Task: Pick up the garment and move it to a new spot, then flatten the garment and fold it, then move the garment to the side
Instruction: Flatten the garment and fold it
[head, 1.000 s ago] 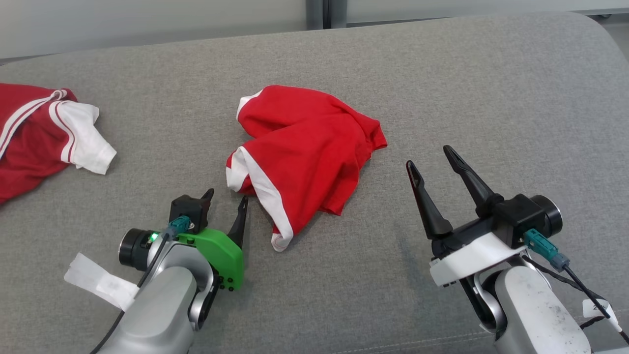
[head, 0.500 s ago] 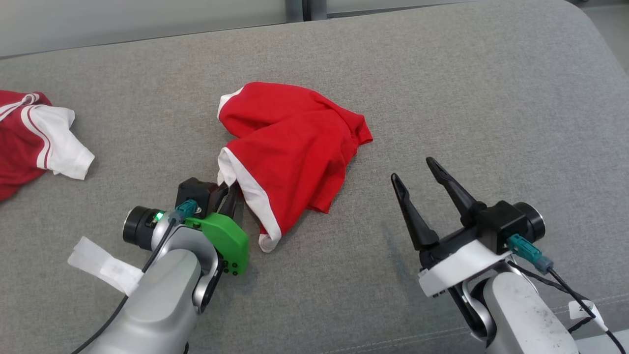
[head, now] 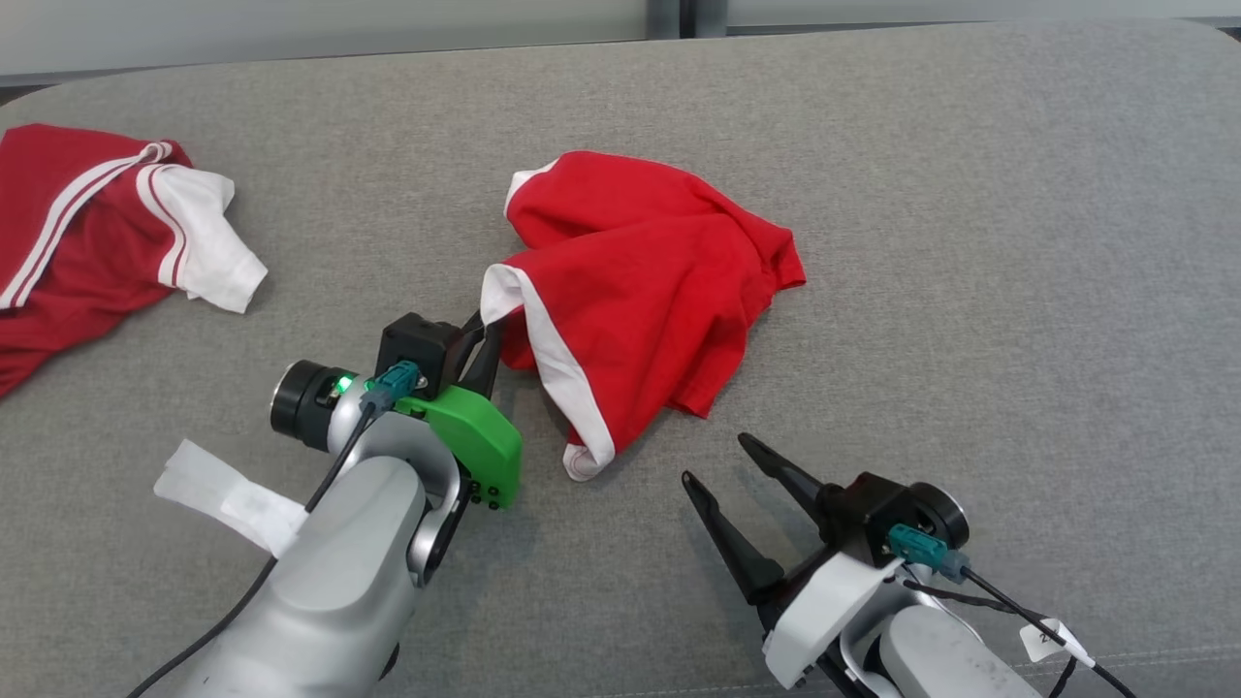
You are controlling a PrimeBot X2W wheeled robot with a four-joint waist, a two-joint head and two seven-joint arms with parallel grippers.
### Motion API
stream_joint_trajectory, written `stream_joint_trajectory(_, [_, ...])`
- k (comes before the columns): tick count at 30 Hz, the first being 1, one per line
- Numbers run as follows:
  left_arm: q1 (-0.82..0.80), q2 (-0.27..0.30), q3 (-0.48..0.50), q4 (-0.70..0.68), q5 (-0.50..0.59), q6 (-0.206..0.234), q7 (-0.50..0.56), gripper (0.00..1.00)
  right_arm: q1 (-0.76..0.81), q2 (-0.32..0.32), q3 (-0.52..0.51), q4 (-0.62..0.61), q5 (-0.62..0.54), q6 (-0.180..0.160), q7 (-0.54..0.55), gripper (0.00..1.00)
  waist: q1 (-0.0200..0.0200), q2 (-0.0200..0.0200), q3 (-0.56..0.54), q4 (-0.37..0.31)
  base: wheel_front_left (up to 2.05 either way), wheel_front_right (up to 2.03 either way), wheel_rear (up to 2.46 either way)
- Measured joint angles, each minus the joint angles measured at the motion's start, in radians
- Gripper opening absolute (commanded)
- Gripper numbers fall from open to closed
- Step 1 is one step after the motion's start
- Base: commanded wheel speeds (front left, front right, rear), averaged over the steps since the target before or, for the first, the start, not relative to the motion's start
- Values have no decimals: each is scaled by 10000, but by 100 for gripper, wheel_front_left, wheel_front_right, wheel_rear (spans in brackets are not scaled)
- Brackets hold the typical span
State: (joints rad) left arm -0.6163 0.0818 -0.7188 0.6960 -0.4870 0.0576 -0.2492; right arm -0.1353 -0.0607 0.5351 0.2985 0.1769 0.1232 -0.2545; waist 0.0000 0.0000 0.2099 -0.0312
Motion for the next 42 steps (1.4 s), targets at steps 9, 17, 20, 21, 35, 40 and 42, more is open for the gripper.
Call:
stream_joint_trajectory(9, [0, -322, -313, -284, 161, -59, -25, 0, -898, -6, 909, 1243, 679, 0, 0, 100, 0, 0, 136, 849, 0, 0, 0])
stream_joint_trajectory(17, [-26, -353, -403, -357, 291, -194, -25, 0, -1777, -6, 1624, 1567, 1388, 0, 0, 100, 0, 0, 372, 1484, 0, 0, 0])
stream_joint_trajectory(20, [-44, -353, -353, -399, 328, -194, -25, 0, -2068, -15, 1789, 2128, 1266, 2, 0, 100, 0, 0, 471, 1591, 0, 0, 0])
stream_joint_trajectory(21, [-45, -353, -341, -412, 328, -194, -25, 0, -2140, -17, 1839, 2318, 1210, 2, 0, 100, 0, 0, 492, 1610, 0, 0, 0])
stream_joint_trajectory(35, [-109, -380, -125, -644, 341, -219, -25, 0, -3233, -23, 1971, 3300, 568, -203, 0, 0, 0, 0, 652, 1613, 0, 0, 0])
stream_joint_trajectory(40, [-113, -389, 376, -1012, 345, -161, -27, 0, -3542, -21, 928, 2353, 796, -558, 0, 0, 0, 0, 613, 1422, 0, 0, 0])
stream_joint_trajectory(42, [-118, -374, 539, -1220, 389, -123, -27, 0, -3773, -33, 349, 1678, 805, -750, 0, 0, 0, 0, 585, 1314, 0, 0, 0])
